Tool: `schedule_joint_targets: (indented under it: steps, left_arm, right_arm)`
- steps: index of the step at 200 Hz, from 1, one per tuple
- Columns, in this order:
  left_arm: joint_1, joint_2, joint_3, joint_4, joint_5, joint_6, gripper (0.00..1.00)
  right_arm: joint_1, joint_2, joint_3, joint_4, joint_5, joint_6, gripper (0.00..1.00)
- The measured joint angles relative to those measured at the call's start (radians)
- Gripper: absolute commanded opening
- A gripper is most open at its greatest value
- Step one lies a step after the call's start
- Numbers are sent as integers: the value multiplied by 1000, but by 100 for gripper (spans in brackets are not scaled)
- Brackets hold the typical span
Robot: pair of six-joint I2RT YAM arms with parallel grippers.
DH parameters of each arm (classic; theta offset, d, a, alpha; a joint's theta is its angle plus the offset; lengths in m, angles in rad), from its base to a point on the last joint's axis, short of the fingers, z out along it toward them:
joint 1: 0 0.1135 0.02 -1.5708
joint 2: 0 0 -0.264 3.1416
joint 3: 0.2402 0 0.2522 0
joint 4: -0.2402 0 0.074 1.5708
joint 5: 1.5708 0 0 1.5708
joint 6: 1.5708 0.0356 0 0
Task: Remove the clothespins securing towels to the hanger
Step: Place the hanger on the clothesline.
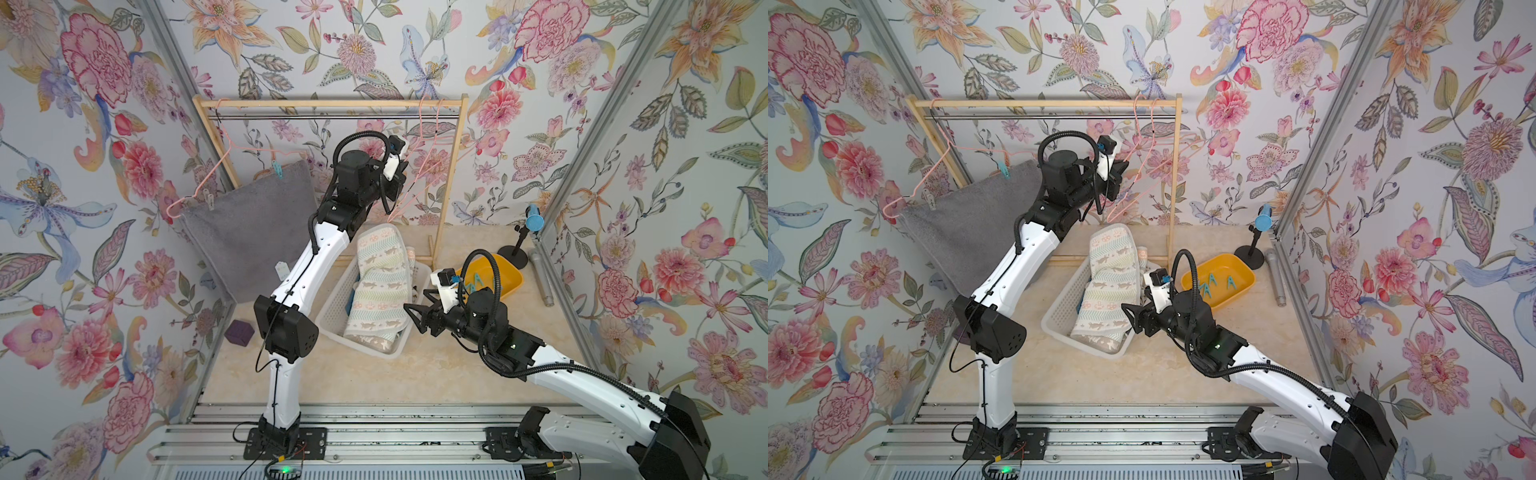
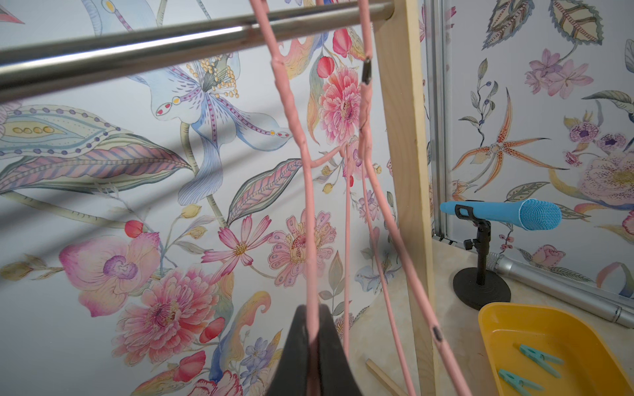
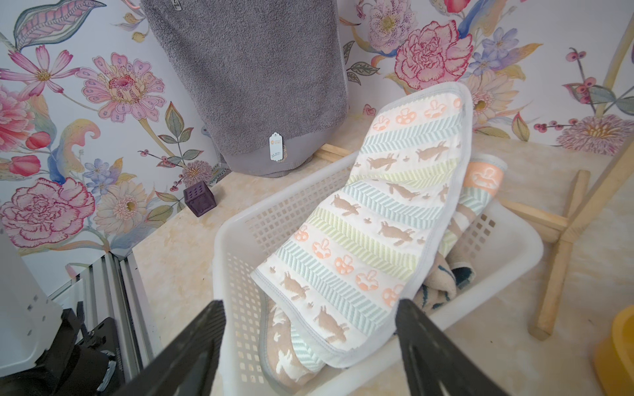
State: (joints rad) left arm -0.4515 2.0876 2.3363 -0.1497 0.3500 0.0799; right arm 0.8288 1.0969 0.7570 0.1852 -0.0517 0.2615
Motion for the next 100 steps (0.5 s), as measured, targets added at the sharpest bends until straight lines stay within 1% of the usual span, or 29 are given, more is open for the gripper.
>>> schedule_joint_targets:
  steps: [28, 38, 60, 76, 93, 100]
  left_arm:
    - [-5, 1, 1, -5, -14, 8, 0]
    - [-6, 1, 1, -5, -19, 11, 5]
    - [-6, 0, 3, -8, -53, 18, 27]
    - [-6, -5, 3, -14, -93, 26, 49]
    - [3, -28, 3, -33, -126, 32, 66]
    - [7, -45, 3, -40, -132, 35, 71]
  right_arm:
    - [0, 1, 0, 3, 1, 0, 82]
    - [0, 3, 0, 4, 1, -1, 83]
    - [0, 13, 3, 9, 1, -5, 88]
    - [0, 29, 10, 15, 0, -8, 90]
    - [0, 53, 29, 16, -2, -16, 91]
    - [0, 65, 40, 19, -5, -17, 91]
